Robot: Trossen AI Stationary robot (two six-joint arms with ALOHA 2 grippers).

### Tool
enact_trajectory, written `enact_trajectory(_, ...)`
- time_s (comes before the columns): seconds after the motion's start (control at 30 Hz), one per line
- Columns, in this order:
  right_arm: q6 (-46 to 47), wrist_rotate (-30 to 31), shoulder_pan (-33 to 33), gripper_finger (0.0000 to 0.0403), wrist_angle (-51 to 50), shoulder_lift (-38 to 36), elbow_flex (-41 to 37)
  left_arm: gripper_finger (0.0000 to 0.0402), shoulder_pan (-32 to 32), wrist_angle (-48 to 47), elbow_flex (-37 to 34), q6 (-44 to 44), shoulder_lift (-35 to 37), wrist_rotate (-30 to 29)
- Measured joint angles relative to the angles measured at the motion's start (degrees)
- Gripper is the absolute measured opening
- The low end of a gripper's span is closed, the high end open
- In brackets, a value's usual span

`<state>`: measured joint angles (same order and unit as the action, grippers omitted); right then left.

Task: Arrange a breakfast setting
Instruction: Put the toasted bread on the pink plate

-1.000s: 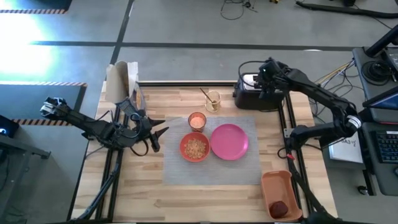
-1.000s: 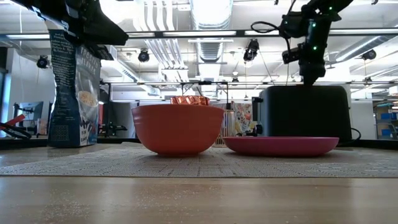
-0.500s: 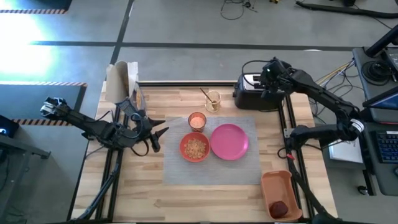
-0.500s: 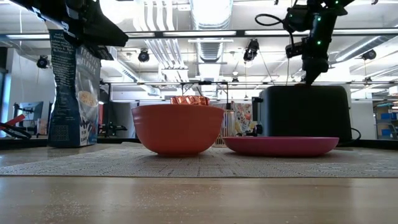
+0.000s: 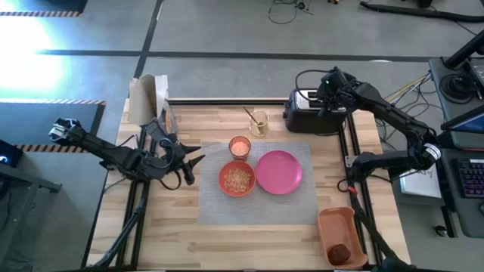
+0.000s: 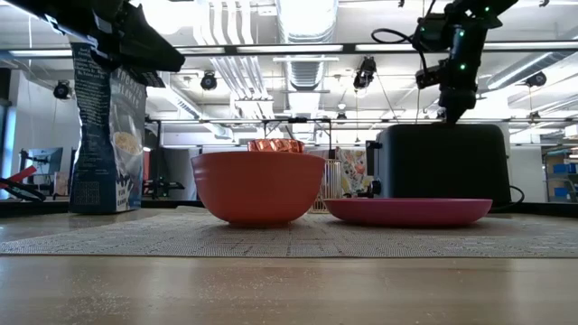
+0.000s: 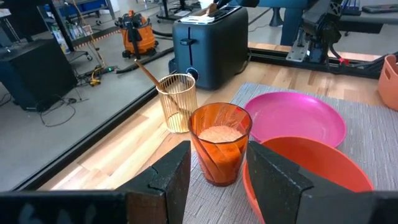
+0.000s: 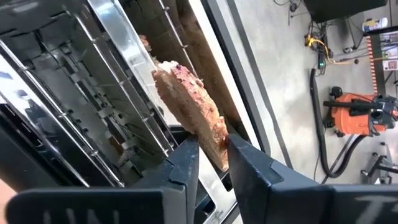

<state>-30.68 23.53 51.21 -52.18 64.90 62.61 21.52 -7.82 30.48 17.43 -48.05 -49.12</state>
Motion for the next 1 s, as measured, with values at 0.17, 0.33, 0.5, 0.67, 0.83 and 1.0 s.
enact_trajectory(0.17,-0.5,-0.7,0.2,0.0047,0.1,0.0,0.0,0.0139,0.0,0.0,-0.3,0.6,0.4,0.0)
enact_trajectory(0.33,-1.5,-1.5,0.2,0.0015,0.2,0.0,0.0,0.0139,0.0,0.0,-0.3,0.7,0.4,0.0)
enact_trajectory(0.5,-1.5,-1.5,0.2,0.0010,0.2,0.0,0.0,0.0139,0.0,0.0,-0.3,0.8,0.4,0.0)
enact_trajectory(0.67,-1.5,-1.5,0.2,0.0020,0.2,0.0,0.0,0.0139,0.0,0.0,-0.3,1.1,0.4,-0.2)
enact_trajectory(0.83,-1.4,-1.5,0.2,0.0052,0.2,-0.1,0.0,0.0139,0.0,-0.2,-0.3,1.1,0.4,-0.9)
enact_trajectory(1.0,-1.5,-1.5,0.2,0.0078,0.3,-0.1,0.0,0.0139,0.0,-1.4,-0.3,1.9,0.4,-1.5)
